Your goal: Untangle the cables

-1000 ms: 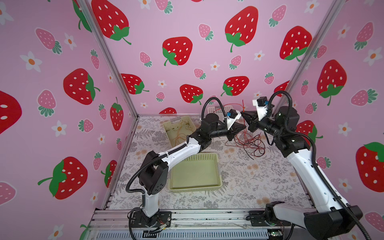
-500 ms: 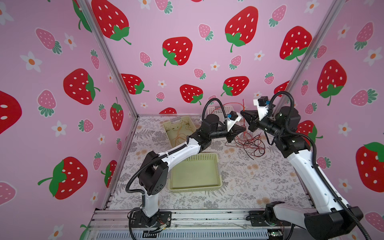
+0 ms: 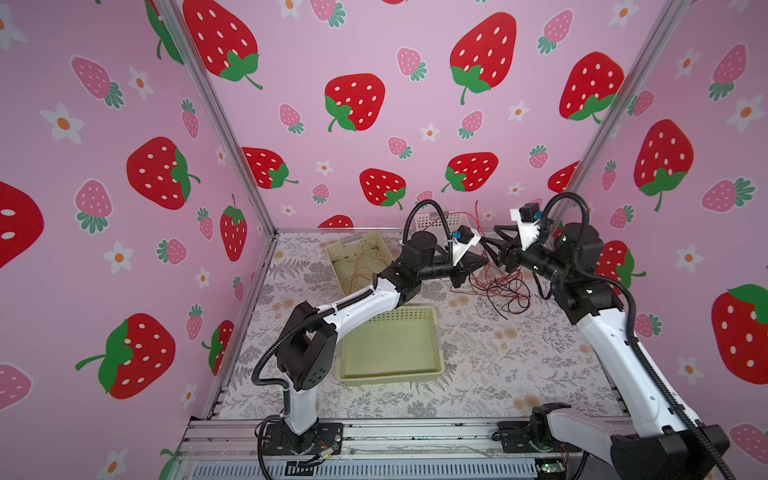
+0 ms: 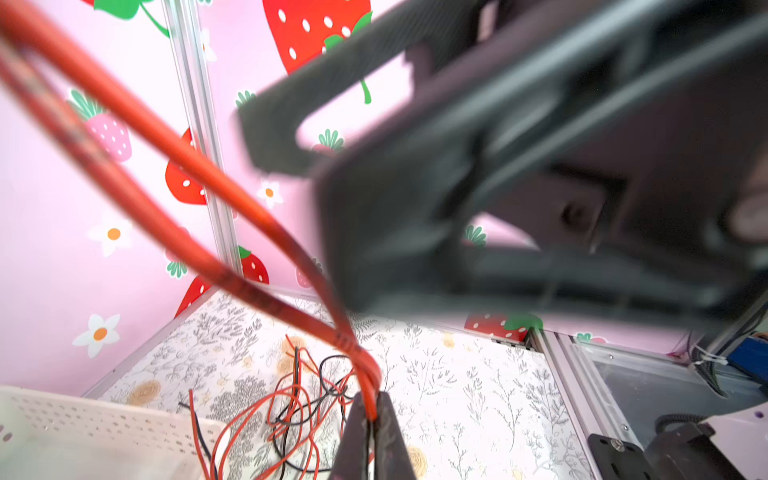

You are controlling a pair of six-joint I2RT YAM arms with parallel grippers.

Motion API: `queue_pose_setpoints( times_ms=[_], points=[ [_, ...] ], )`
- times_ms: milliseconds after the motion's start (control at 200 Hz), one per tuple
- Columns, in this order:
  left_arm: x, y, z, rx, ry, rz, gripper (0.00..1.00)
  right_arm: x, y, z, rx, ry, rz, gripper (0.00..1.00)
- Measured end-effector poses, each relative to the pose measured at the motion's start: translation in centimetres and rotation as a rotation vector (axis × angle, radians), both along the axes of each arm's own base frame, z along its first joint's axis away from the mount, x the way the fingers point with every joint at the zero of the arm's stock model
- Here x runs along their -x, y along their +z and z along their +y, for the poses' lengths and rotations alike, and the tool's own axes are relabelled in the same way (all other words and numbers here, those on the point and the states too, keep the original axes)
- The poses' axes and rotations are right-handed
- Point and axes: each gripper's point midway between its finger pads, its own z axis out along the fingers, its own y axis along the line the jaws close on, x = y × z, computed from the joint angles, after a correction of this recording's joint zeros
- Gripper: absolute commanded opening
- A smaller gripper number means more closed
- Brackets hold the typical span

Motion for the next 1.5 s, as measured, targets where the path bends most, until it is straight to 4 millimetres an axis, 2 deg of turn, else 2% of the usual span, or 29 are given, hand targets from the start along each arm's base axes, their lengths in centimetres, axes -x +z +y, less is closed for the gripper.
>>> queue_pose_setpoints(
  times_ms=[135,210,245,280,340,485,565,685,905,1316,1501],
  points=[
    [-0.7,-0.1,0.7,-0.002,0.018,0.002,0.00,0.7,0.2,-1.7,-0.010,-0.012,-0.018,0.57],
    [-1.2,0.3,1.2,0.002,0.030,-0.004,0.00,1.1,-0.6,-2.2,-0.010,-0.004,-0.011,0.53],
    [-1.3,0.6,1.5,0.005,0.034,-0.008,0.00,1.3,-1.3,-2.4,-0.010,0.002,-0.001,0.52],
    [-1.3,1.0,1.8,0.007,0.038,-0.012,0.00,1.4,-2.2,-2.4,-0.009,0.011,0.012,0.46],
    [-1.4,1.8,2.3,0.014,0.047,-0.027,0.00,1.7,-4.0,-2.4,-0.009,0.025,0.038,0.42],
    [-0.9,4.1,3.3,0.041,0.053,-0.063,0.00,2.4,-9.2,-1.7,-0.040,0.081,0.126,0.42],
    [-0.5,4.9,3.5,0.050,0.047,-0.078,0.00,2.5,-10.4,-1.2,-0.064,0.119,0.159,0.43],
    [-0.3,5.1,3.6,0.049,0.038,-0.089,0.00,2.7,-9.4,-0.5,-0.084,0.176,0.120,0.43],
    [0.3,3.7,3.4,0.012,0.006,-0.069,0.00,2.7,-7.1,0.5,-0.102,0.259,0.051,0.39],
    [1.3,2.8,3.2,-0.021,-0.052,-0.068,0.00,1.8,-7.8,1.3,-0.123,0.326,0.094,0.22],
    [1.5,2.5,3.1,-0.030,-0.061,-0.060,0.00,2.1,-7.5,2.1,-0.137,0.365,0.096,0.06]
  ],
)
